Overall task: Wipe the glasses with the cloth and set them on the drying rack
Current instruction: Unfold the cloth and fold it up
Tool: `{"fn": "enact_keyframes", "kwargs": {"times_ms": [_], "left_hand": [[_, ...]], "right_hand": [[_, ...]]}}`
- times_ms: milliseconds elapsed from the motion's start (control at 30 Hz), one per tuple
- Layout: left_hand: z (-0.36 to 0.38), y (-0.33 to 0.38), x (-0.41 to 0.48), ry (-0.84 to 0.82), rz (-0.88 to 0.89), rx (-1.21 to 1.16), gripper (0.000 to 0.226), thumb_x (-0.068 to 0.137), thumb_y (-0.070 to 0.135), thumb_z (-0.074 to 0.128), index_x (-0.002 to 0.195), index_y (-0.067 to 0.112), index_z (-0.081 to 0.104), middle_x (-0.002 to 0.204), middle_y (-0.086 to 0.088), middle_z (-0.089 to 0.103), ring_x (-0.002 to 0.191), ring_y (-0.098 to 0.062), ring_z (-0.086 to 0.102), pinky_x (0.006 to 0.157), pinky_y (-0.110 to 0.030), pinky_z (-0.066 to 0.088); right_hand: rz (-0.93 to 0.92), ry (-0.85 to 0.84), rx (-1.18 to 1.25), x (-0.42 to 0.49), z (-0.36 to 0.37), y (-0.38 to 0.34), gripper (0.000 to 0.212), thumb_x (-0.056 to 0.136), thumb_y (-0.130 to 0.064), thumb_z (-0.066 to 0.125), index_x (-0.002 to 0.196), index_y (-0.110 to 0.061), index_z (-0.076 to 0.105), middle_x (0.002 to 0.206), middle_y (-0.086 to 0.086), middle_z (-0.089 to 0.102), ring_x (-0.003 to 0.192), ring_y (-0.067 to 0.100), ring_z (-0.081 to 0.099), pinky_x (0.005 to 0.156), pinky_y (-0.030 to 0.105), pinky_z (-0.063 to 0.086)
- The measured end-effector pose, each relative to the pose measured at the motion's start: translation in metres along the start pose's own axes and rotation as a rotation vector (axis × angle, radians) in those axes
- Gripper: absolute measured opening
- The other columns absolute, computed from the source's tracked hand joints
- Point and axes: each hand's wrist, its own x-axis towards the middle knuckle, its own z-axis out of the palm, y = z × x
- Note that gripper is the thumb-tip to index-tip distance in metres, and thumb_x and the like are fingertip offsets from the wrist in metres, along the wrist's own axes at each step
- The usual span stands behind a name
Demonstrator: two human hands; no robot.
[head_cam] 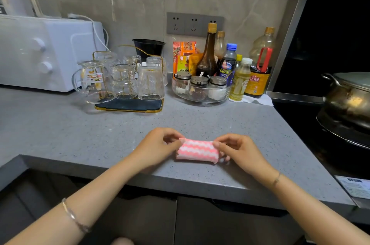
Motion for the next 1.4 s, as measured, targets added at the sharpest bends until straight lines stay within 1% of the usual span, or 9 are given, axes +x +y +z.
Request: {"fn": "enact_keyframes", "kwargs": {"times_ms": [200,367,667,733,867,1000,1133,1300,1400], "left_hand": [[0.007,-0.015,0.014,-0.019,-0.093,0.157,0.008,0.09,0.026,0.066,0.092,0.031,0.071,0.092,0.013,0.068,0.085,-0.004,0.06,0.078,-0.022,0.047],[0.012,-0.004,0.008,-0.069,0.247,0.245,0.033,0.086,0.049,0.063,0.111,0.028,0.072,0.111,0.014,0.068,0.105,-0.003,0.056,0.093,-0.025,0.045],[0.025,0.011,0.012,-0.132,0.383,0.722,0.031,0.099,0.043,0.045,0.122,0.032,0.062,0.109,0.004,0.07,0.1,-0.018,0.061,0.078,-0.032,0.047],[0.024,0.012,0.015,-0.095,0.259,0.564,0.026,0.097,0.039,0.05,0.115,0.028,0.066,0.103,0.004,0.072,0.095,-0.018,0.064,0.077,-0.031,0.047],[0.02,0.015,0.021,-0.067,-0.114,-0.389,0.015,0.094,0.016,0.06,0.104,0.01,0.069,0.094,-0.01,0.076,0.083,-0.021,0.071,0.077,-0.032,0.051],[0.009,0.014,0.029,0.005,-0.32,-0.721,0.018,0.094,0.021,0.06,0.106,0.013,0.069,0.094,-0.005,0.075,0.077,-0.011,0.07,0.064,-0.019,0.053],[0.001,0.0,0.036,0.053,-0.4,-0.85,0.016,0.095,0.02,0.058,0.104,0.012,0.068,0.092,-0.007,0.075,0.078,-0.013,0.071,0.062,-0.023,0.058],[-0.017,-0.04,0.054,0.247,-0.188,-0.233,0.022,0.098,0.024,0.054,0.116,0.02,0.065,0.112,0.001,0.068,0.101,-0.016,0.063,0.084,-0.024,0.05],[-0.029,-0.068,0.057,0.239,-0.131,0.234,0.033,0.097,0.032,0.053,0.129,0.027,0.06,0.126,0.007,0.064,0.116,-0.015,0.06,0.094,-0.028,0.044]], "right_hand": [[0.0,0.004,-0.238,0.022,0.003,0.01,0.004,0.079,-0.018,0.075,0.076,-0.018,0.072,0.072,0.0,0.071,0.054,0.001,0.057,0.056,0.014,0.047],[-0.025,0.032,-0.258,0.024,0.003,0.009,0.004,0.081,-0.02,0.074,0.077,-0.021,0.072,0.077,-0.005,0.071,0.064,0.01,0.059,0.059,0.012,0.046],[-0.114,-0.222,-0.263,0.006,-0.003,0.009,0.027,0.081,-0.032,0.071,0.105,-0.02,0.071,0.102,-0.008,0.07,0.095,0.002,0.064,0.087,0.018,0.049],[-0.132,-0.205,-0.252,0.008,-0.001,0.01,0.032,0.078,-0.026,0.077,0.107,-0.017,0.067,0.102,-0.003,0.071,0.094,0.007,0.065,0.086,0.021,0.051],[0.036,-0.099,0.17,0.02,0.015,0.001,0.029,0.083,-0.011,0.071,0.11,-0.005,0.065,0.106,0.013,0.072,0.099,0.025,0.068,0.088,0.029,0.055],[0.342,-0.162,0.572,0.036,0.034,-0.011,0.025,0.09,-0.021,0.062,0.109,-0.005,0.067,0.103,0.013,0.073,0.091,0.021,0.069,0.086,0.029,0.056],[0.397,-0.127,0.635,0.059,0.053,-0.018,0.015,0.093,-0.017,0.059,0.102,-0.007,0.066,0.095,0.009,0.073,0.084,0.016,0.068,0.08,0.027,0.056],[0.432,0.024,0.511,0.109,0.065,-0.028,0.009,0.094,-0.009,0.055,0.091,-0.006,0.063,0.07,0.004,0.066,0.054,0.007,0.06,0.056,0.017,0.052],[0.448,0.14,0.461,0.149,0.07,-0.03,0.018,0.094,-0.006,0.053,0.109,-0.002,0.062,0.091,0.012,0.065,0.059,0.011,0.056,0.05,0.018,0.048]]}}
